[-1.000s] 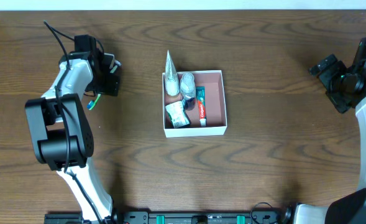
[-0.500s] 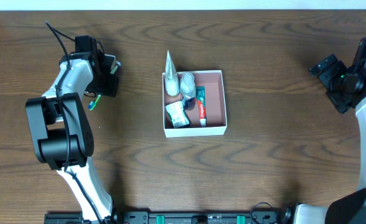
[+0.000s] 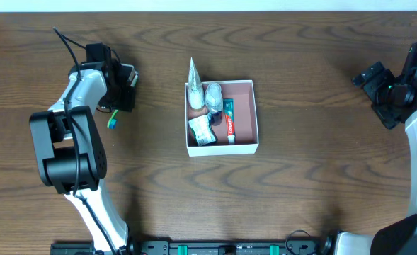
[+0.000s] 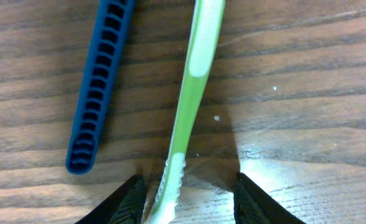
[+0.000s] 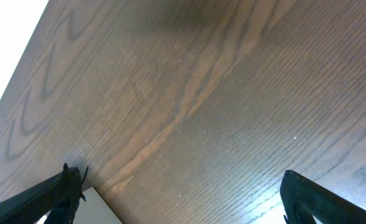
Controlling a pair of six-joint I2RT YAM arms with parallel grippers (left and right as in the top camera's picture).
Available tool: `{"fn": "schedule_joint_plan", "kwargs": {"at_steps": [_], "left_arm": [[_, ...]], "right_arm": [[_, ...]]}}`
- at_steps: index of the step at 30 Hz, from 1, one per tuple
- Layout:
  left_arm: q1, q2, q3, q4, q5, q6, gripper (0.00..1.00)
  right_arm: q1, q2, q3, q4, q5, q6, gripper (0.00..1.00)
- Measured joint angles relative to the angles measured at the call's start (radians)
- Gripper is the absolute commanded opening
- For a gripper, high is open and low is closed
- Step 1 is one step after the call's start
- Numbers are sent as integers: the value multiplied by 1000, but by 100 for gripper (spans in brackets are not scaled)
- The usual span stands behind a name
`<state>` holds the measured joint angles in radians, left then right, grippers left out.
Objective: Pack container
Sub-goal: 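Grasp the green toothbrush handle with the left gripper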
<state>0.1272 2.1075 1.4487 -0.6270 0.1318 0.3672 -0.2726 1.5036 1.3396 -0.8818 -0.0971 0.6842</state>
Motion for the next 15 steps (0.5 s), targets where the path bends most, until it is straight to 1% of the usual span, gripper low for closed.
{"fn": "schedule_joint_plan", "kwargs": {"at_steps": [2, 3, 6, 7, 11, 15], "left_arm": [[0, 0, 0, 2, 0, 0, 45], [0, 0, 0, 2, -1, -1, 39], [1, 2, 0, 10, -2, -4, 13], [1, 3, 0, 11, -2, -4, 7], [1, 3, 2, 9, 0, -3, 6], [1, 5, 16, -32, 0, -16, 6]], "right_arm": [[0, 0, 0, 0, 0, 0, 99], [0, 0, 0, 0, 0, 0, 99], [0, 0, 0, 0, 0, 0, 99], [0, 0, 0, 0, 0, 0, 99], [0, 0, 0, 0, 0, 0, 99], [0, 0, 0, 0, 0, 0, 99]]}}
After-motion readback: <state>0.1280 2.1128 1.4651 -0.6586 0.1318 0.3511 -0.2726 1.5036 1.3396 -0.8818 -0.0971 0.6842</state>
